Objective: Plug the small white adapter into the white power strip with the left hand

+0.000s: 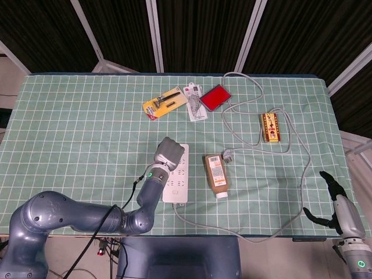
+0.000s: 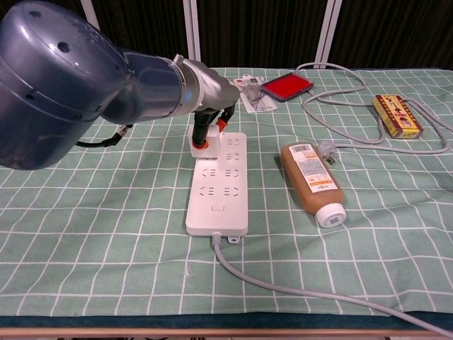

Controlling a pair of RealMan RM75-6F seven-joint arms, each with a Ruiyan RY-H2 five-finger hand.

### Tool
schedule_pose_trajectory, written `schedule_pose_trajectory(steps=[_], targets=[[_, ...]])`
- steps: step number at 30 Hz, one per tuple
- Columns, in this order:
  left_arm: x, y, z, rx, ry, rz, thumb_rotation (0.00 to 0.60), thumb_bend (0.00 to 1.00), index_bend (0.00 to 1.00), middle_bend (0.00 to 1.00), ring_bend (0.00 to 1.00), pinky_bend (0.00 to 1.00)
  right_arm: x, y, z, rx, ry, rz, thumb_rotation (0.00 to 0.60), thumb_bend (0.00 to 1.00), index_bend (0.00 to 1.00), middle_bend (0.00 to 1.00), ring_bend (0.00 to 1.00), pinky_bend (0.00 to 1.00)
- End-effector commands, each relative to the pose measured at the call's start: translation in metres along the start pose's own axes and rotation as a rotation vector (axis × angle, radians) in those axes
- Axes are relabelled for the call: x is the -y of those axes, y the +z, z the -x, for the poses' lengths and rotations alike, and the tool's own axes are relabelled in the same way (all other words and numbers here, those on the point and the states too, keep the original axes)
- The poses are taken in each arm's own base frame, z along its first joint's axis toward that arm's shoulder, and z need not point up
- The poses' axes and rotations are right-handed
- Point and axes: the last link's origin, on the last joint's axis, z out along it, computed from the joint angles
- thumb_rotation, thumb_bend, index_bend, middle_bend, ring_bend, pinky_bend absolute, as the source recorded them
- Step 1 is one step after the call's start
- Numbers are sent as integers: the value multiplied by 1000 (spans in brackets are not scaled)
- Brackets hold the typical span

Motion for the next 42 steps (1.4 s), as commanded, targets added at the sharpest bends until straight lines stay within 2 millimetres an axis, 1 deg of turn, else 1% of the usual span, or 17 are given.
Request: schedule_pose_trajectory(steps=[1,24,26,27,28,29,30,31,33,34,35,37,42], targets=[[-2,1,2,5,6,4,600,717,724,902,929,960,0,0,0,0,0,0,600,338,0,0,0,0],[-17,9,13,7,51,19,600,716,722,899,929,960,0,0,0,1,2,1,600,338,0,0,0,0],[-18,9,13,5,52,19,600,693,705,880,928,960,0,0,0,1,2,1,600,338,0,0,0,0],[-18,9,13,1,52,18,600,644,662,846,926,960,0,0,0,1,2,1,600,338,0,0,0,0],[-17,9,12,-2,54,17,600,565,596,792,921,960,0,0,0,1,3,1,600,338,0,0,0,0],[-16,8,10,-6,58,14,600,458,513,721,915,960,0,0,0,1,2,1,600,338,0,0,0,0],[-15,8,10,-7,60,11,600,381,457,669,912,960,0,0,0,1,2,1,600,338,0,0,0,0],[-13,8,8,-10,63,5,600,268,381,591,908,960,0,0,0,2,2,1,600,338,0,0,0,0],[-8,7,5,-15,74,-14,600,121,276,472,905,960,0,0,0,0,3,-1,600,338,0,0,0,0],[-5,7,4,-16,78,-22,600,63,222,412,904,960,0,0,0,-1,2,-2,600,338,0,0,0,0],[-2,7,3,-20,82,-31,600,25,174,357,904,960,0,0,0,-2,1,-2,600,338,0,0,0,0],[2,6,1,-26,86,-43,600,0,114,282,903,959,0,-1,0,-2,0,-2,600,338,0,0,0,0],[14,3,-1,-31,67,-63,600,0,64,200,903,952,0,-1,-1,-6,-4,-6,600,338,0,0,0,0]])
